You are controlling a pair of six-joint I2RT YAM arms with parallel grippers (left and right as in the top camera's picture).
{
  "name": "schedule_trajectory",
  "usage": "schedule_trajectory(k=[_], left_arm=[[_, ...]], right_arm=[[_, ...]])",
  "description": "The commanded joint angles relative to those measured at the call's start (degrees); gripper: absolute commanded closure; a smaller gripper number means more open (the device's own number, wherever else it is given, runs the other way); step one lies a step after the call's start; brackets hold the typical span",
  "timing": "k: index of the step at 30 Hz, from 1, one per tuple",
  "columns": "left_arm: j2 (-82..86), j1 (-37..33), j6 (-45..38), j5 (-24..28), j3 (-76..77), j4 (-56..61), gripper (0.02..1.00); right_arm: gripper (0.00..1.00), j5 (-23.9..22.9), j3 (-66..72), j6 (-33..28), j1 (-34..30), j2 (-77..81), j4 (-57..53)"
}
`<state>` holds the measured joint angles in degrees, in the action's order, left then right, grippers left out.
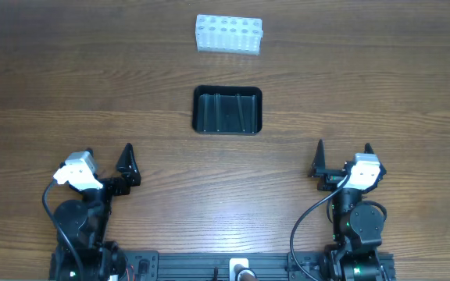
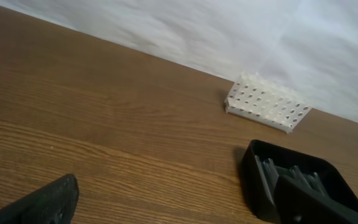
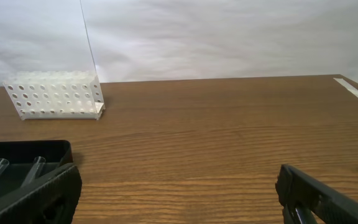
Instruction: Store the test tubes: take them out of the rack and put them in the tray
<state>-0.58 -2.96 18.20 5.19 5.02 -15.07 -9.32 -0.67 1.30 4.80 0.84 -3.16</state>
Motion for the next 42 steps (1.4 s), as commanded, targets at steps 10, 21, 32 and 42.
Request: schedule_trajectory(k=[10,21,32,42], left_arm=[[0.4,0.2,0.3,-2.1,-0.3,3.7,0.02],[0.4,0.2,0.3,-0.3,-4.7,11.1,0.018],[0.4,0.2,-6.3,0.8,-4.7,11.1,0.02],[0.4,0.2,-12.2,1.4,-4.7,11.2,0.018]], right_arm=[[0.009,0.5,0.4,-0.1,-0.3,-0.4,-0.2],[0.009,0.5,0.4,-0.1,-0.3,-0.4,-0.2],[0.007,0.5,0.4,-0.1,-0.3,-0.4,-0.2],[0.007,0.5,0.4,-0.1,-0.3,-0.4,-0.2]])
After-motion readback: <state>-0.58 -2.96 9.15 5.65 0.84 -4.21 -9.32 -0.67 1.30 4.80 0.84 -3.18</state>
